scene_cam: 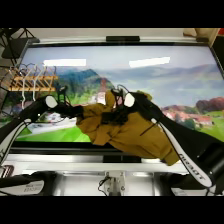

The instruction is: Fold the shirts.

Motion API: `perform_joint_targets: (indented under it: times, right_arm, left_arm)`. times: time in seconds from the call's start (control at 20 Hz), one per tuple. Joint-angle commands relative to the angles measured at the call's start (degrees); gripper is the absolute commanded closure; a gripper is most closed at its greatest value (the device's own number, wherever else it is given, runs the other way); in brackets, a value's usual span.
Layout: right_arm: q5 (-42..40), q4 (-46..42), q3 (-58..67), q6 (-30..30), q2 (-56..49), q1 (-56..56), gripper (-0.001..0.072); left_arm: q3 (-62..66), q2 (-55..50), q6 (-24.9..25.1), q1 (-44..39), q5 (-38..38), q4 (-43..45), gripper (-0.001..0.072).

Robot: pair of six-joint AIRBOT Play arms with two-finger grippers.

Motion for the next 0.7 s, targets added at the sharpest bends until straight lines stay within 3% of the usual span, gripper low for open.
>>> perform_joint_targets:
  times: [0.0, 0.15, 0.3, 0.4, 0.65]
  right_arm:
    - [-2.5, 5.3, 0.0, -0.9, -3.2, 0.0, 0.0023]
    - [-4.9, 8.3, 0.0, -0.8, -4.5, 0.0, 0.0035]
    - [-5.5, 11.2, 0.0, -1.3, -5.7, 0.0, 0.0334]
    - [-5.4, 11.4, 0.0, -3.0, -5.6, 0.0, 0.0641]
    - [-1.9, 11.1, 3.8, -11.3, -2.3, -1.7, 0.066]
  left_arm:
    - [0.1, -0.9, 0.1, -0.8, 2.6, -0.7, 0.0656]
    - [1.6, -0.8, 0.1, -0.4, 2.8, -0.7, 0.0656]
    - [3.1, -0.8, 0.2, -0.4, 2.6, -0.8, 0.0656]
    - [3.7, -0.7, 0.3, -0.3, 1.7, -0.8, 0.0656]
    - [5.5, 0.6, 3.3, 1.4, -1.5, -0.7, 0.0657]
